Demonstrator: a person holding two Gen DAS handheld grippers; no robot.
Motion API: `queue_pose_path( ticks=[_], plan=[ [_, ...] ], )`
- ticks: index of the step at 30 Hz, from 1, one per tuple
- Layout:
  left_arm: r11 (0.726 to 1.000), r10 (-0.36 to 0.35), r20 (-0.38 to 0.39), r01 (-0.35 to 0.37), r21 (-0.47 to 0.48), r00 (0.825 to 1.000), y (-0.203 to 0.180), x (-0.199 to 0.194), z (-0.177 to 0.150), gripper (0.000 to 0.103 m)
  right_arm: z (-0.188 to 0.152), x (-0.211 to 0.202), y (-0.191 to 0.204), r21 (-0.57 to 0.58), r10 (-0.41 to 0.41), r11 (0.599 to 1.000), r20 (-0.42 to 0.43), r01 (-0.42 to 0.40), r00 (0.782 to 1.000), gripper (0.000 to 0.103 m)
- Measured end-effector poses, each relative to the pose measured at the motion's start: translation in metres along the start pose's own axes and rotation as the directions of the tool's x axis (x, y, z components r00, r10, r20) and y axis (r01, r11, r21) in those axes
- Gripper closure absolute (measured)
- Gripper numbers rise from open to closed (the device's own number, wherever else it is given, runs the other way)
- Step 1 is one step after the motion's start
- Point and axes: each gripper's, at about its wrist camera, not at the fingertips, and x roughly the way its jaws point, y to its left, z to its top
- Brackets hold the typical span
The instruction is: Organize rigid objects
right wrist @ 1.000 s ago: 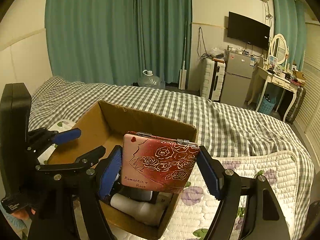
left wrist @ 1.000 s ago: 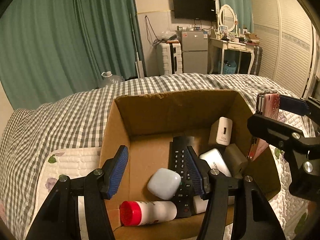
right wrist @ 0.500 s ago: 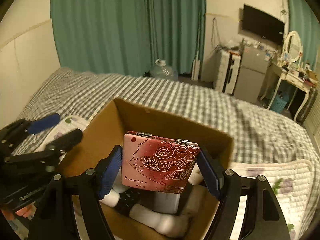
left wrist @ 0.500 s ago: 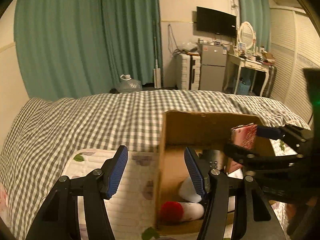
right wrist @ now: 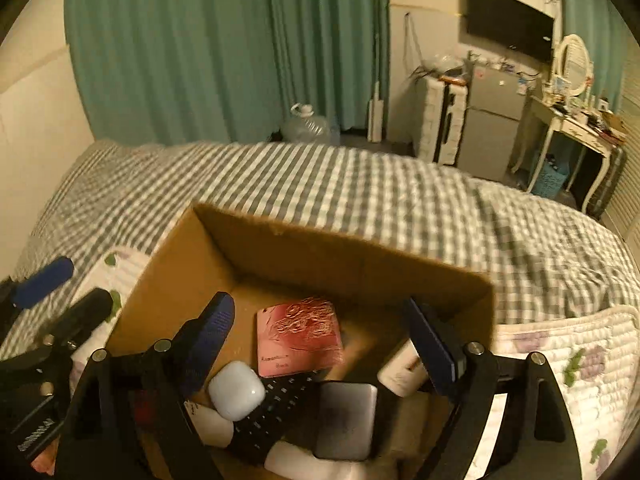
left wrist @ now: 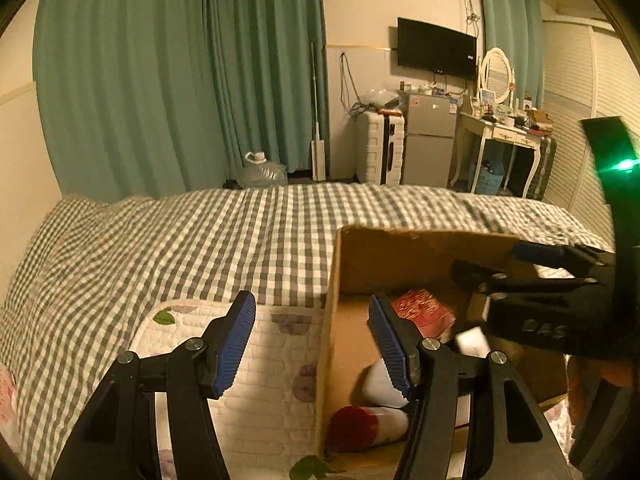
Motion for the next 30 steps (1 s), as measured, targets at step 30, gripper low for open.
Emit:
queue_pose_path(
  ticks=[30],
  plan=[
    [0.998, -0.063, 0.336, 0.05, 0.049, 0.94, -0.027, -0.205, -0.034, 0.026, -0.101, -0.287, 0.002, 0.135, -0.162, 0.984, 0.445, 0.113, 0.881, 0.0]
  ],
)
